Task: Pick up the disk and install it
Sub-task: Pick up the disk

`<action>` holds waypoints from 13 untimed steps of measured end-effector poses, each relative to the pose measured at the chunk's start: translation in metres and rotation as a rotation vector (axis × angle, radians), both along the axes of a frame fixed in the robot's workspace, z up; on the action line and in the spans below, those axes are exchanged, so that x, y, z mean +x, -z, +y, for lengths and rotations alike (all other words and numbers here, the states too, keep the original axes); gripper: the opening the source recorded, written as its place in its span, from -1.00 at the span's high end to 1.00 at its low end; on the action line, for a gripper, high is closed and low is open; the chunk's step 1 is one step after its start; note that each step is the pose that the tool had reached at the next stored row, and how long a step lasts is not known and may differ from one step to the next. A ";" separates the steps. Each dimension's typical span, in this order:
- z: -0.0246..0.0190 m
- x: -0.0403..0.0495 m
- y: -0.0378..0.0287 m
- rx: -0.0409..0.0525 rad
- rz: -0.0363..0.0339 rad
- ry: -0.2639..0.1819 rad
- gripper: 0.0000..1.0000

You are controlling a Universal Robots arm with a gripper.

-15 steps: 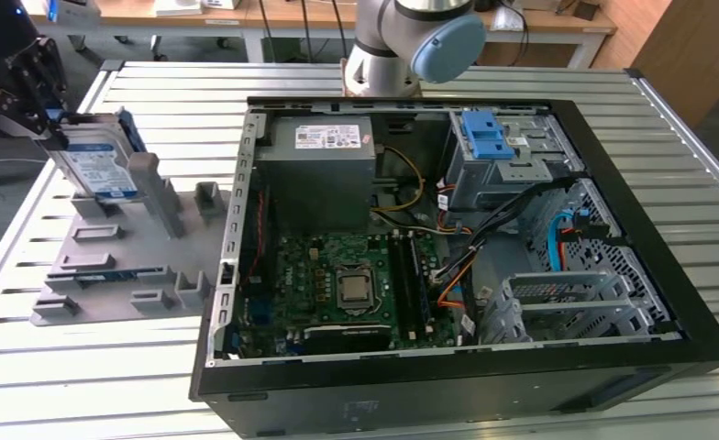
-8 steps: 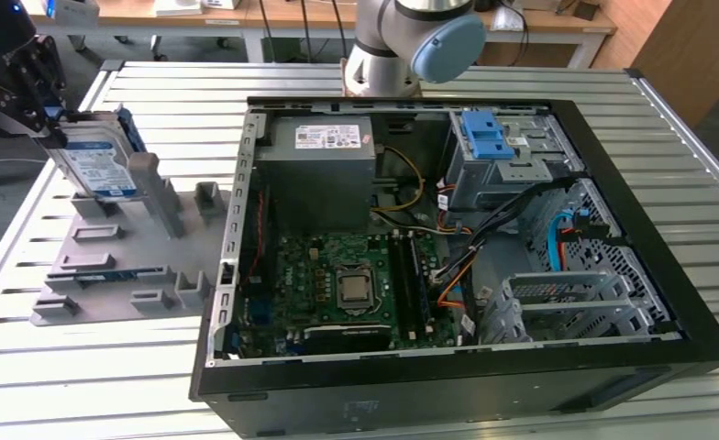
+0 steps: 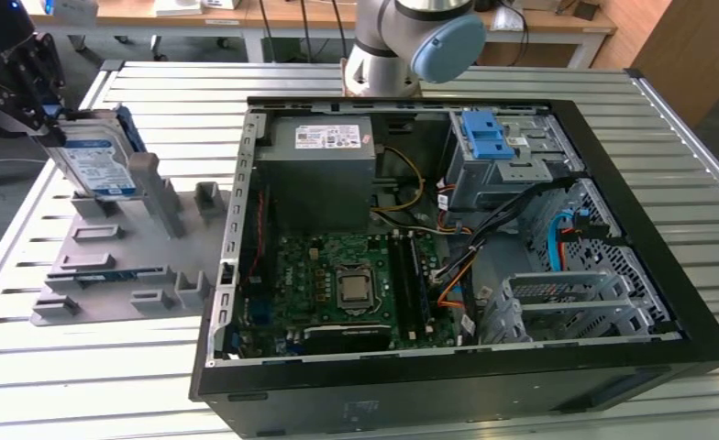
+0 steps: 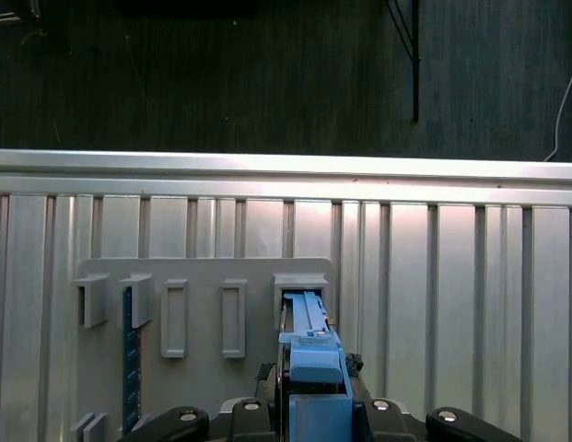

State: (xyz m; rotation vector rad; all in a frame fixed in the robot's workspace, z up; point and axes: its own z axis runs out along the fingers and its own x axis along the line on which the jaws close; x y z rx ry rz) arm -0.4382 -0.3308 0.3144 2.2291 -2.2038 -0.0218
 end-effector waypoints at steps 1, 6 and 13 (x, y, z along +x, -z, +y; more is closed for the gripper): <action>0.0000 0.0000 -0.0007 0.0000 -0.0001 0.000 0.27; 0.0000 0.0000 -0.0039 0.0001 -0.0001 0.000 0.27; 0.0000 0.0000 -0.0072 0.0000 0.0000 0.000 0.27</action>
